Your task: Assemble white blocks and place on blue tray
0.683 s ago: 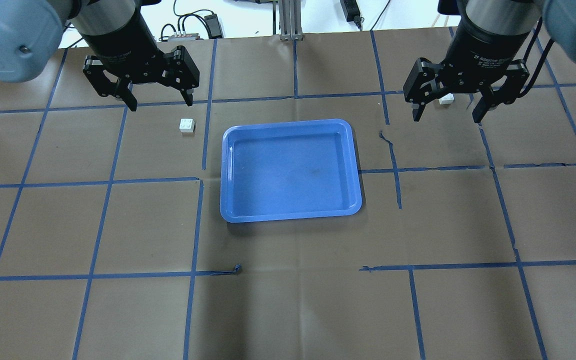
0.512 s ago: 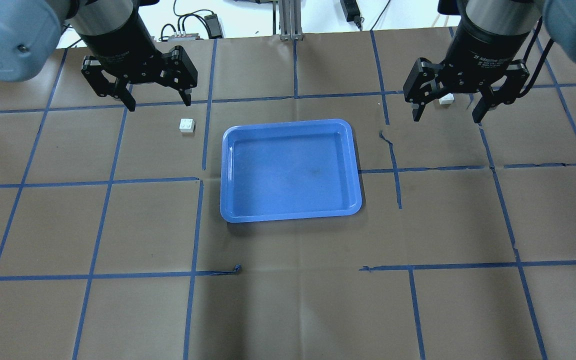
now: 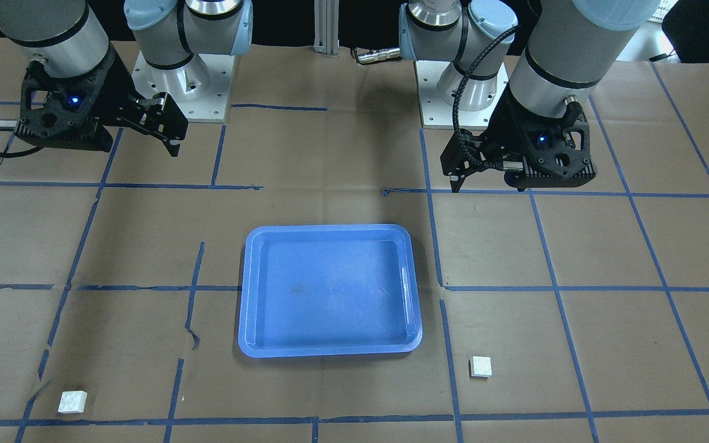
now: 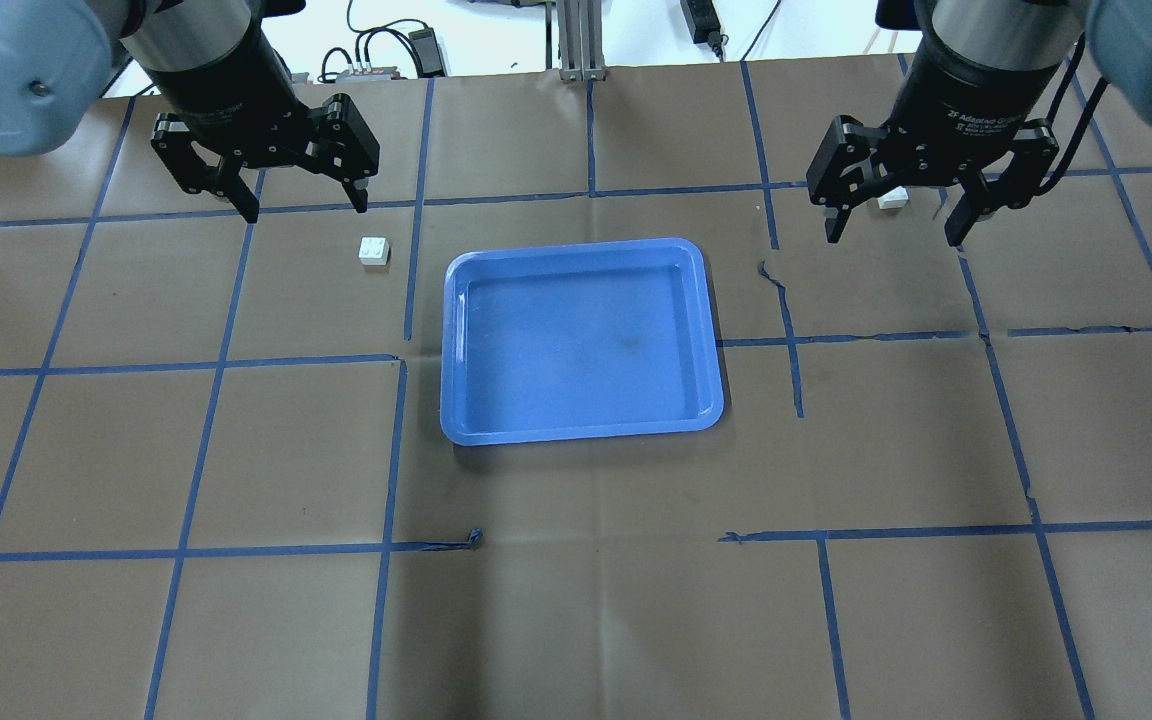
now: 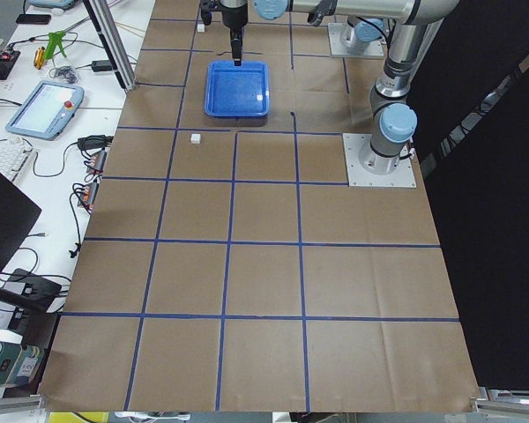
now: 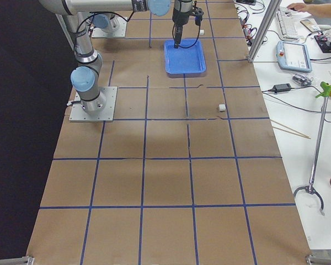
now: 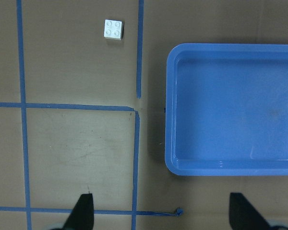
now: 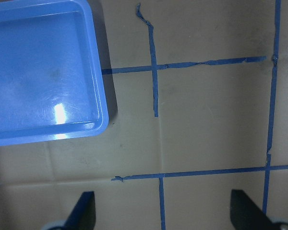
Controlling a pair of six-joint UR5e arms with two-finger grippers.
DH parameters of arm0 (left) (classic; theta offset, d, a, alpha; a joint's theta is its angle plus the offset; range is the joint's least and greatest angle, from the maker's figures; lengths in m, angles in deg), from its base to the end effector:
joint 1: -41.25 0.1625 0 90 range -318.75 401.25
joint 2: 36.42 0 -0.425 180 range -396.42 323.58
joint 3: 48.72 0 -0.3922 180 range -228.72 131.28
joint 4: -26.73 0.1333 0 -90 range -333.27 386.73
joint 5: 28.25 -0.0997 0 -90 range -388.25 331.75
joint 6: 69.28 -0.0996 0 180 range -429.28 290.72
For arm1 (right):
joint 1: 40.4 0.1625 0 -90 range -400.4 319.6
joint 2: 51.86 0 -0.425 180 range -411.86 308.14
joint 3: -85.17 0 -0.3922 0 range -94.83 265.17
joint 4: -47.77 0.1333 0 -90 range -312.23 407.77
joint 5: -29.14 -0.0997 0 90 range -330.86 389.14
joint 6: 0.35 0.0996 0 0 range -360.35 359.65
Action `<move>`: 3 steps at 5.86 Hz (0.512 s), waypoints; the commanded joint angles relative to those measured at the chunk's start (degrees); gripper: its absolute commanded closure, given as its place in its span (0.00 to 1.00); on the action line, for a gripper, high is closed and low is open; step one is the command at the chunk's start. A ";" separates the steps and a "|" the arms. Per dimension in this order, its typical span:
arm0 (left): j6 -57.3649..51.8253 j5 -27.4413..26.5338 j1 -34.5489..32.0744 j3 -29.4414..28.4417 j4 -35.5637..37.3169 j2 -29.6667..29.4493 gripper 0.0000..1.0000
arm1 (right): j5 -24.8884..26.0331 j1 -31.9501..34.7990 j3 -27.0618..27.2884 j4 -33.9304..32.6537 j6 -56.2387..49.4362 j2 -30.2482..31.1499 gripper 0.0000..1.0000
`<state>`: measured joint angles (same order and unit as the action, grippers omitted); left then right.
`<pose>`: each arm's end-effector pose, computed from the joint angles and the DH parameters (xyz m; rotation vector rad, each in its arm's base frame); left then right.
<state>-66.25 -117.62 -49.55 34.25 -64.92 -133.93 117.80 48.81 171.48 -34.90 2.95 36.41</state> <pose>-0.1420 -0.5417 0.4773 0.0613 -3.1307 -0.0588 0.1288 -0.4966 0.4923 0.1129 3.1148 0.1469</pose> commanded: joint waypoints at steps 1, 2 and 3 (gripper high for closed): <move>-5.28 -0.45 1.06 3.23 4.60 -4.16 0.01 | 0.02 0.00 0.00 0.58 -0.05 -0.02 0.00; -6.28 -0.36 1.76 3.60 13.52 -8.19 0.01 | 0.02 0.00 0.00 0.07 -0.05 -0.03 0.00; -11.86 -0.10 4.12 3.26 18.04 -13.62 0.01 | 0.02 0.09 -0.09 0.23 -0.05 -0.03 0.00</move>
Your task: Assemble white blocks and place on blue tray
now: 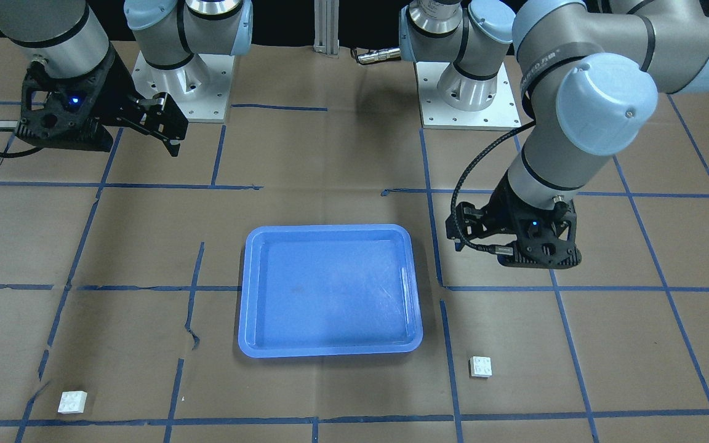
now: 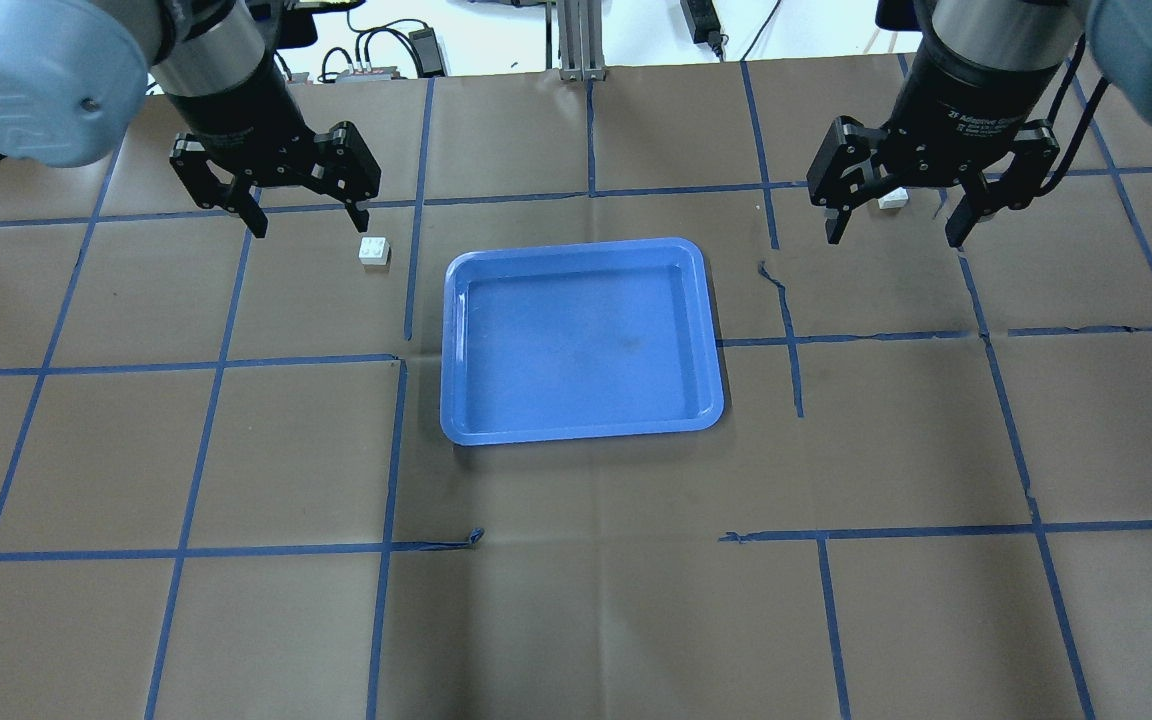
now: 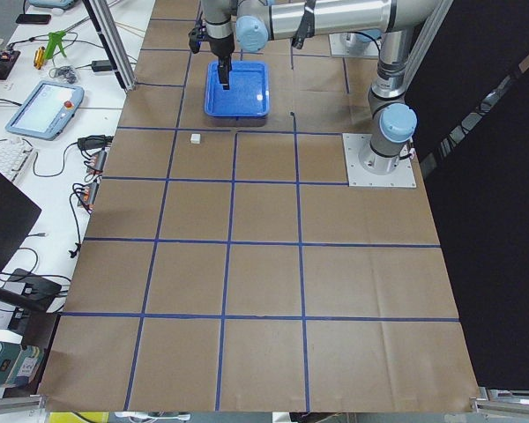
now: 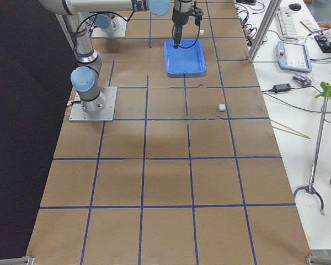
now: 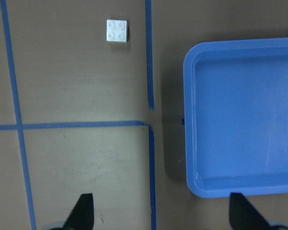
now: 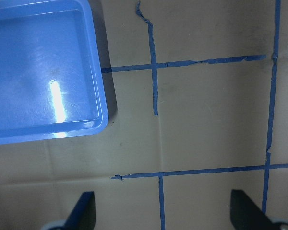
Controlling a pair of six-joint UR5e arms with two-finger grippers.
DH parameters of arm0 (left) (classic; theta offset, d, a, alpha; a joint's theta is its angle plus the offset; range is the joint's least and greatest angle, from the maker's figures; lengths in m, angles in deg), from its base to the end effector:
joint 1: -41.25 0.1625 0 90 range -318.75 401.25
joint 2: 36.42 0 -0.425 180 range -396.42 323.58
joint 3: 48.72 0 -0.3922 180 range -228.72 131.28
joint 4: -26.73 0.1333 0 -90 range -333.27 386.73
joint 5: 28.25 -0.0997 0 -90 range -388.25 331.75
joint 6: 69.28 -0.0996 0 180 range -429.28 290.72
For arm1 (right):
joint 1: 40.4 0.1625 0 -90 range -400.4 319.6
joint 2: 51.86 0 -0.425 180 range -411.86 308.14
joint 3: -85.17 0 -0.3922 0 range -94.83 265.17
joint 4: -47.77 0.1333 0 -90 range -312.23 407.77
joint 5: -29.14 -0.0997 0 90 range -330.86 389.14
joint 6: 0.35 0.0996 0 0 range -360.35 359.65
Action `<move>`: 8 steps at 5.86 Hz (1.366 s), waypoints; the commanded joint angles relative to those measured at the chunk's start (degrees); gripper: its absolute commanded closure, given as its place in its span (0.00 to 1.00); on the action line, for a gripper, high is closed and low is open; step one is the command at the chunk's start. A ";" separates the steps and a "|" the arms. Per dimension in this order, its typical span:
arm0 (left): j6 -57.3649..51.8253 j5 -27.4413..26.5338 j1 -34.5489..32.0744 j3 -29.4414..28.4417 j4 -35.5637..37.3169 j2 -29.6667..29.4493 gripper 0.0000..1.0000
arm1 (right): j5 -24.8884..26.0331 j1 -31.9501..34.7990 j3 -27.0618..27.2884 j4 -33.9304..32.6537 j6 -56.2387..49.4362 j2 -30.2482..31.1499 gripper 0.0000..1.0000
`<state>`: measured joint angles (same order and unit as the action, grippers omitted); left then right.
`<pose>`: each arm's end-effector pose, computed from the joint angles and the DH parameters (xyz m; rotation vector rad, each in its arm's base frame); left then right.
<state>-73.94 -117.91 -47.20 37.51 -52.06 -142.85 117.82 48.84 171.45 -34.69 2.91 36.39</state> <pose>-0.1176 -0.6034 0.3821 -0.0849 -3.1329 -0.0391 0.1290 -0.4963 0.4920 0.1111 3.1150 0.1524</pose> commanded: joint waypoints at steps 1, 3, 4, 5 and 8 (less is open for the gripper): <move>-8.39 0.28 3.18 -0.79 11.75 -9.54 0.01 | -0.09 0.06 -0.07 0.11 -1.31 0.08 0.00; -10.64 0.37 3.99 -1.84 18.47 -17.02 0.01 | 0.08 0.15 -0.16 -0.24 -22.65 -0.26 0.00; -11.50 0.46 3.99 -3.07 22.50 -20.63 0.01 | 2.35 -0.11 -0.15 -0.50 -31.38 -0.35 0.00; -11.86 1.59 3.99 -3.95 24.45 -22.66 0.01 | 6.90 -0.11 -0.15 -3.11 -36.52 -0.36 0.00; -13.09 2.74 3.81 -2.91 24.48 -23.30 0.21 | 6.77 -0.03 -0.15 -3.93 -48.46 -2.03 0.00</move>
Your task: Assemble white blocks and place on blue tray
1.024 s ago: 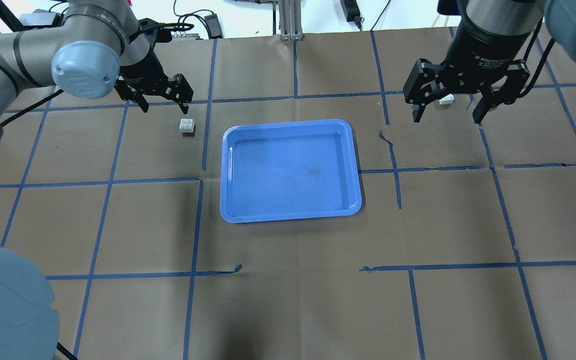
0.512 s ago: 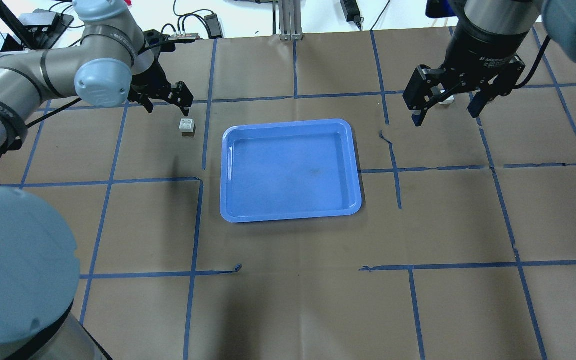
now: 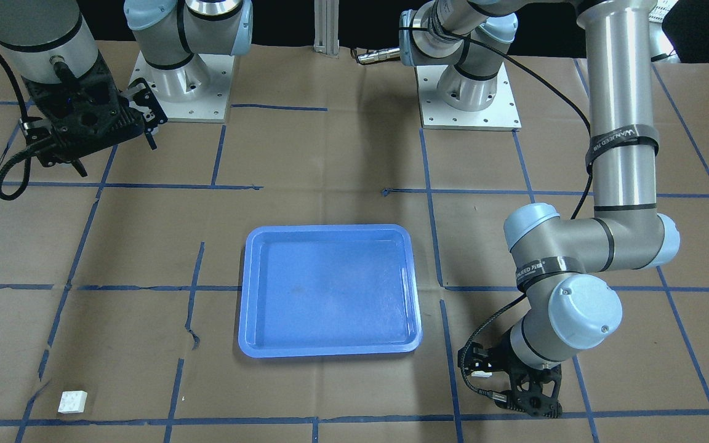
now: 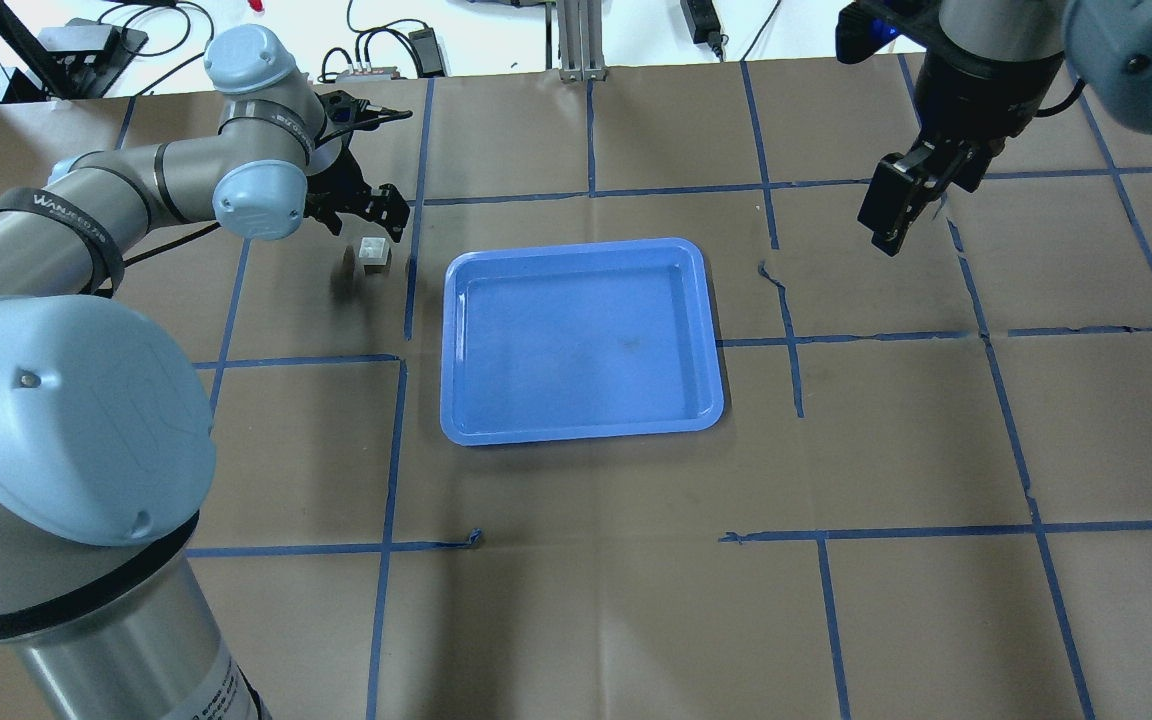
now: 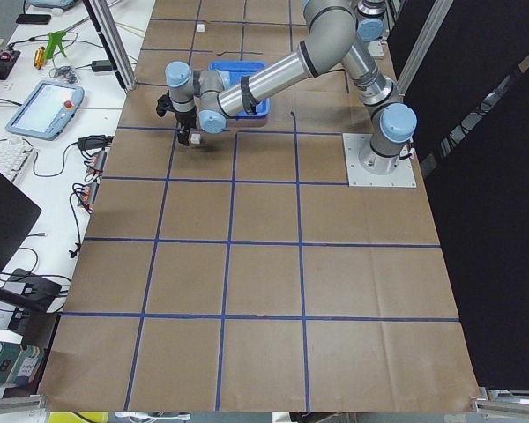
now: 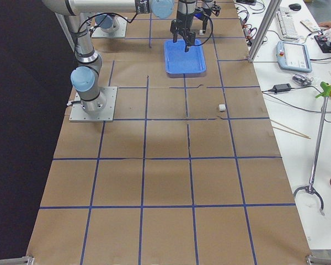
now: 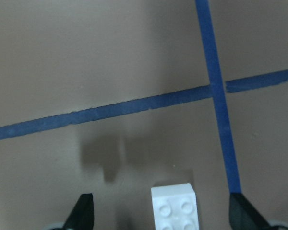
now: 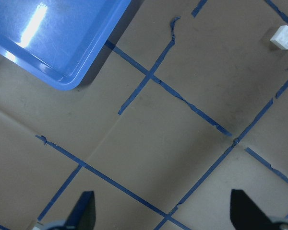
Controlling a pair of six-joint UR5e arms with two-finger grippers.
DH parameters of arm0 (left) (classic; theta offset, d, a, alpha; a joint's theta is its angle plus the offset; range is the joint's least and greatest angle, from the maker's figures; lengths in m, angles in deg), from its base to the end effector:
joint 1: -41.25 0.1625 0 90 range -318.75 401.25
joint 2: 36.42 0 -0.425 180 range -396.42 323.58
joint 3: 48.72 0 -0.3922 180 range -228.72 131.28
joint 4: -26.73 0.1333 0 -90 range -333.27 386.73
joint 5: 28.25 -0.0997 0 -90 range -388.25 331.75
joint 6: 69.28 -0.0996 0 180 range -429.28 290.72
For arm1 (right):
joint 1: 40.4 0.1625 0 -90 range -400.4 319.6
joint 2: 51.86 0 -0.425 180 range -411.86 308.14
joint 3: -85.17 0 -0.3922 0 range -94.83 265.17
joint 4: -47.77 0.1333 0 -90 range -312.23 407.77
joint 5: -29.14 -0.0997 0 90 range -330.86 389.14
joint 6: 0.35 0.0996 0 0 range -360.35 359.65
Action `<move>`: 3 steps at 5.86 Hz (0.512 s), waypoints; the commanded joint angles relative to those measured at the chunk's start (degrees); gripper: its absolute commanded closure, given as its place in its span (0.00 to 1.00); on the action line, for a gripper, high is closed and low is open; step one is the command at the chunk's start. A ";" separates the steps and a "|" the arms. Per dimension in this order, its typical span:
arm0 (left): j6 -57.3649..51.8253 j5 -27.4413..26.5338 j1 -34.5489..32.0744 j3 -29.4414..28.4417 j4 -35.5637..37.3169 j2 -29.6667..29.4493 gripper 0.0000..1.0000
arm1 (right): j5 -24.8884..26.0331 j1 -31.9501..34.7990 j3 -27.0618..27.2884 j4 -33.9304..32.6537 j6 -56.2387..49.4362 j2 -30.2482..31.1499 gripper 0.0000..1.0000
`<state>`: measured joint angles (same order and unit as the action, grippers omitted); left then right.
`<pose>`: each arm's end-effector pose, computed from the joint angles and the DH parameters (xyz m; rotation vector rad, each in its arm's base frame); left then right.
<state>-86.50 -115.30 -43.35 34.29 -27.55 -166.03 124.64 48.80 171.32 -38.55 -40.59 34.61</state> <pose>-0.0713 -0.7161 0.1846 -0.3214 -3.0835 0.0979 0.1166 -0.5138 0.4841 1.0397 -2.8878 -0.1360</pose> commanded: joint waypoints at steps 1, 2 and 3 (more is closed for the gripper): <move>-1.58 0.04 0.05 0.31 -0.30 0.05 0.51 | 0.12 -0.51 -0.11 -1.20 -16.85 -0.68 0.00; -2.38 0.13 -0.03 0.31 -0.56 0.06 0.73 | 0.04 -2.61 -1.07 -4.61 -24.37 -3.21 0.00; -5.95 0.13 -0.04 0.31 -1.52 0.23 0.79 | -0.92 -5.85 -2.90 -4.64 -29.40 -6.19 0.00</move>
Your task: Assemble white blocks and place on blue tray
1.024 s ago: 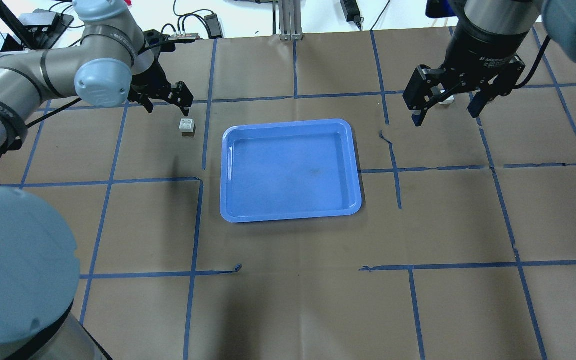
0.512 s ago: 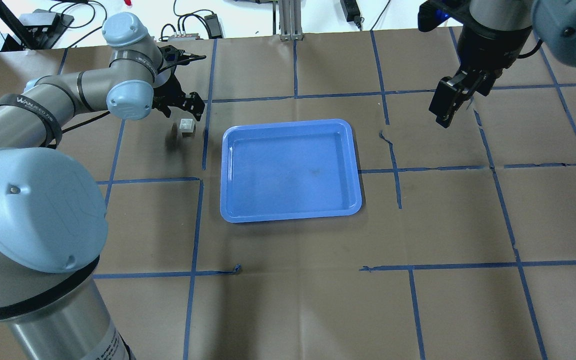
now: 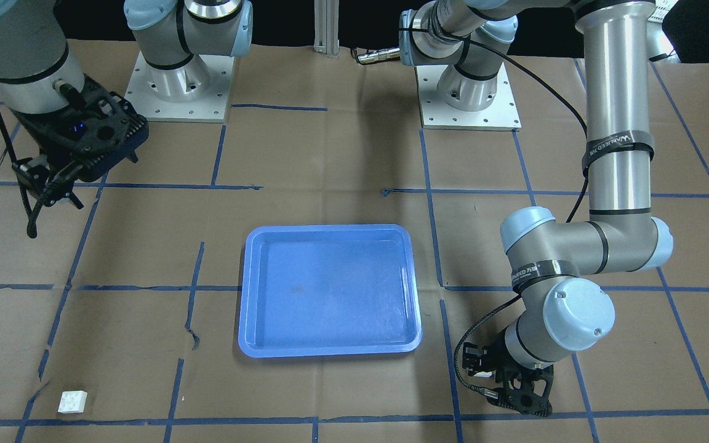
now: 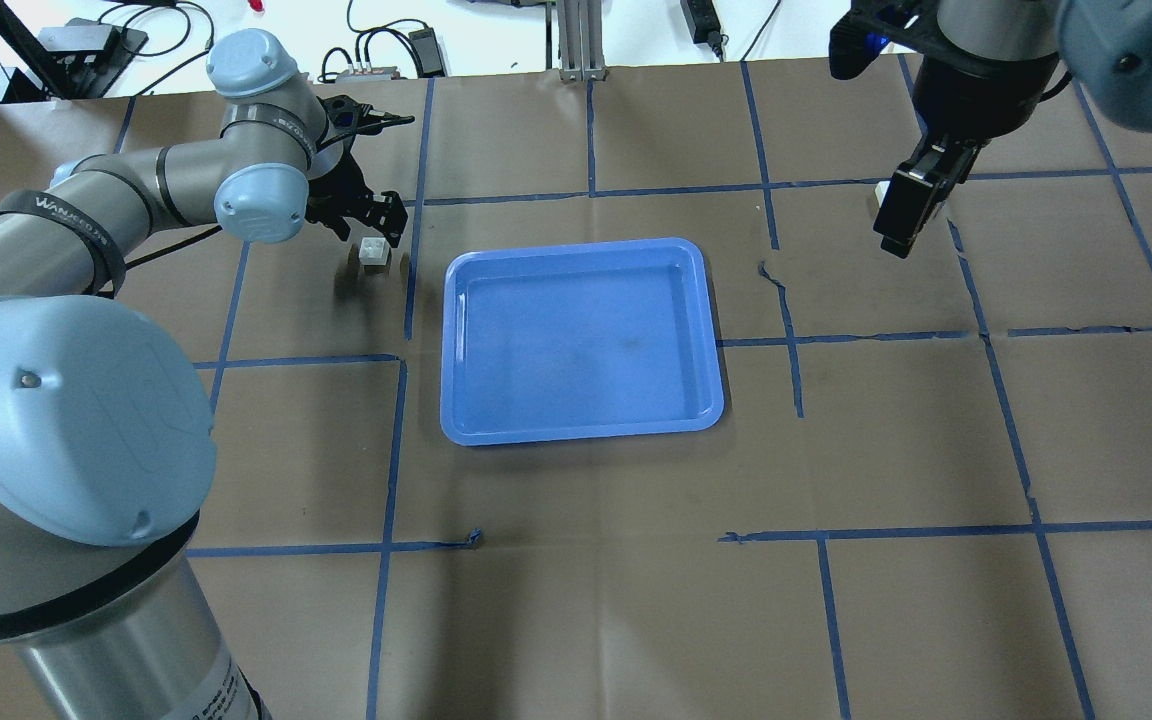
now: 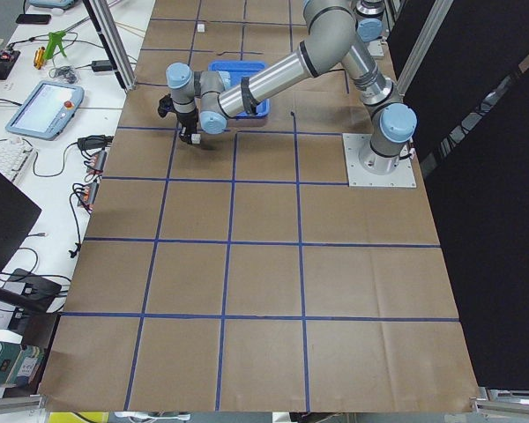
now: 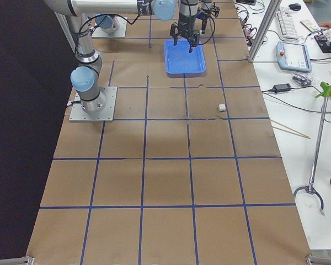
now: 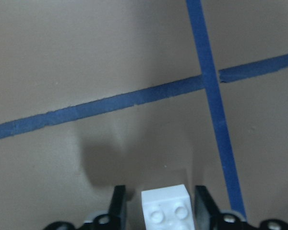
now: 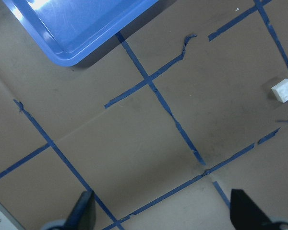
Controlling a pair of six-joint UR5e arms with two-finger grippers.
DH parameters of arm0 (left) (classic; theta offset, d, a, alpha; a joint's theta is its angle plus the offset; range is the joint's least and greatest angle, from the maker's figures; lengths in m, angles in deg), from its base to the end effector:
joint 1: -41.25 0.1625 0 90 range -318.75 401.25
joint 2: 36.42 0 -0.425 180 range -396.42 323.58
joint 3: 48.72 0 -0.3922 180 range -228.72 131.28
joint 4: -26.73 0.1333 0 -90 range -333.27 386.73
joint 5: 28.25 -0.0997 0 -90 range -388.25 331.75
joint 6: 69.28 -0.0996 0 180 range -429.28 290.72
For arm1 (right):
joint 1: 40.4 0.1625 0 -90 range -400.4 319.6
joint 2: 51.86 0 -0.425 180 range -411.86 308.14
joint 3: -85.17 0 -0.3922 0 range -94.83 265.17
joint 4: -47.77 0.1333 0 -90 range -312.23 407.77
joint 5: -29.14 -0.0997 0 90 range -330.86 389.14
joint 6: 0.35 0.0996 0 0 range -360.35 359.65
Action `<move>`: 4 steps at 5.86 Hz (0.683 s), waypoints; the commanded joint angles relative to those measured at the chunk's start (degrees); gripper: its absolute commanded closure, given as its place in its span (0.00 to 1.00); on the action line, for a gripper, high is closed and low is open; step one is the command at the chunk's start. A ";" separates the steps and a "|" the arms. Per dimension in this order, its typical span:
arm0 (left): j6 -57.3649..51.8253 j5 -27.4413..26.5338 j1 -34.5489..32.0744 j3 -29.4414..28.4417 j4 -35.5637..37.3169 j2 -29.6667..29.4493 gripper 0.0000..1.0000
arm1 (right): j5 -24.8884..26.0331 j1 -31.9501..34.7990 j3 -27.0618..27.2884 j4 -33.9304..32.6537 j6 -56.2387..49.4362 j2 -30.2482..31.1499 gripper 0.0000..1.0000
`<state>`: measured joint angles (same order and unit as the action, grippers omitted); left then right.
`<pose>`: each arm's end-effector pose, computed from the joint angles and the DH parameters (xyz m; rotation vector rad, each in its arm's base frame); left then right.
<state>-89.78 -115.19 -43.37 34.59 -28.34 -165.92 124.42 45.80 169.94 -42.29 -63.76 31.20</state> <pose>-0.0721 -0.7132 0.1822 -0.4090 -3.0698 0.0744 0.0881 -0.5472 0.4707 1.5320 -2.6704 -0.1155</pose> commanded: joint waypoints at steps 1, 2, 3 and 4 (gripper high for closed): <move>-10.37 0.02 -0.02 -0.16 -2.04 0.64 0.87 | -4.01 -4.97 -5.89 -0.90 -12.98 -6.65 0.00; -17.06 0.02 -0.28 -0.17 -2.14 1.26 0.89 | -4.65 -5.94 -11.07 -0.81 -18.96 -11.56 0.00; -25.65 -0.16 -2.98 0.01 -4.23 3.44 0.90 | -5.36 -7.43 -15.47 -0.90 -26.59 -15.26 0.00; -38.61 -0.07 -6.32 -0.08 -5.73 4.42 0.89 | -9.19 -9.45 -18.39 -1.25 -32.50 -19.13 0.00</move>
<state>-117.08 -115.27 -46.79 34.53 -32.56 -162.72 118.10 38.19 155.00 -43.29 -89.88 16.02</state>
